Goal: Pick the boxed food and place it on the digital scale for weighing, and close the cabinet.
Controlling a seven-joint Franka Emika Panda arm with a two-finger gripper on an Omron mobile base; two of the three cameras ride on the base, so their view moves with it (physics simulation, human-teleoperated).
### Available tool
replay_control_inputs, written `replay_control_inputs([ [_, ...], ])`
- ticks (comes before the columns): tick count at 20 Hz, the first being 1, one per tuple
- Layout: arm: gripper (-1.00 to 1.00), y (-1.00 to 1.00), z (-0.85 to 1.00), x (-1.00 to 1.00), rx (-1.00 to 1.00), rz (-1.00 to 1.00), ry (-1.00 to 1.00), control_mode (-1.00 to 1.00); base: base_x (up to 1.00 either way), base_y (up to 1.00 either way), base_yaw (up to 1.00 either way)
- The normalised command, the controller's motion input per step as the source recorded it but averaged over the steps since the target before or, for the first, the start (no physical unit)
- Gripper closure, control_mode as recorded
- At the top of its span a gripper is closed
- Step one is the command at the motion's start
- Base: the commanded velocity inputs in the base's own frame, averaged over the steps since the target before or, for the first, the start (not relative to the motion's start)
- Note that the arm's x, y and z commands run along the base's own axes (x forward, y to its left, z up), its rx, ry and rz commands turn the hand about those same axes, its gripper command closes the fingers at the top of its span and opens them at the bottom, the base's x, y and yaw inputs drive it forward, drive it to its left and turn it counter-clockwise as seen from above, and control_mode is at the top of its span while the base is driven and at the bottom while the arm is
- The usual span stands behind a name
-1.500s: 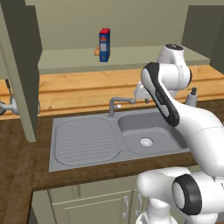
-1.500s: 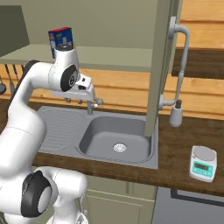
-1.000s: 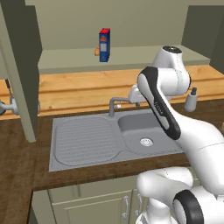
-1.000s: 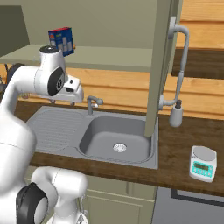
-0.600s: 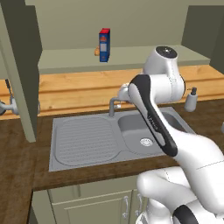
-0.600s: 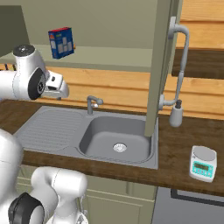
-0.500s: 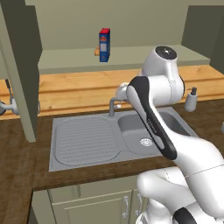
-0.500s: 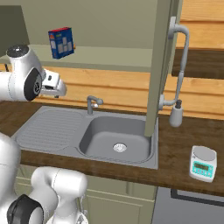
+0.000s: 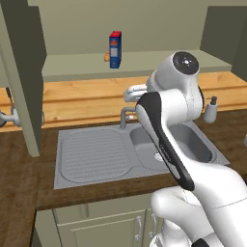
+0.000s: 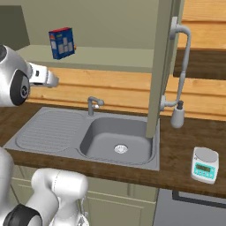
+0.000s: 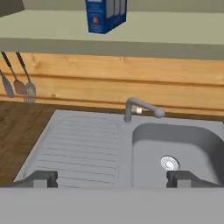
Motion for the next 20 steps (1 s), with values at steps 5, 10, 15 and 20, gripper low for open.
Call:
replay_control_inputs([
  [5,-1.0,0.05,0.37,-0.02,0.0,0.0,-0.21,-1.0,0.0,0.0,0.0],
  [10,-1.0,0.1,0.42,0.0,0.0,0.0,-0.17,-1.0,0.0,0.0,0.0],
  [15,-1.0,0.03,0.44,0.0,0.0,0.0,-0.17,-1.0,0.0,0.0,0.0],
  [20,-1.0,0.0,0.43,0.0,0.0,0.0,-0.18,-1.0,0.0,0.0,0.0],
])
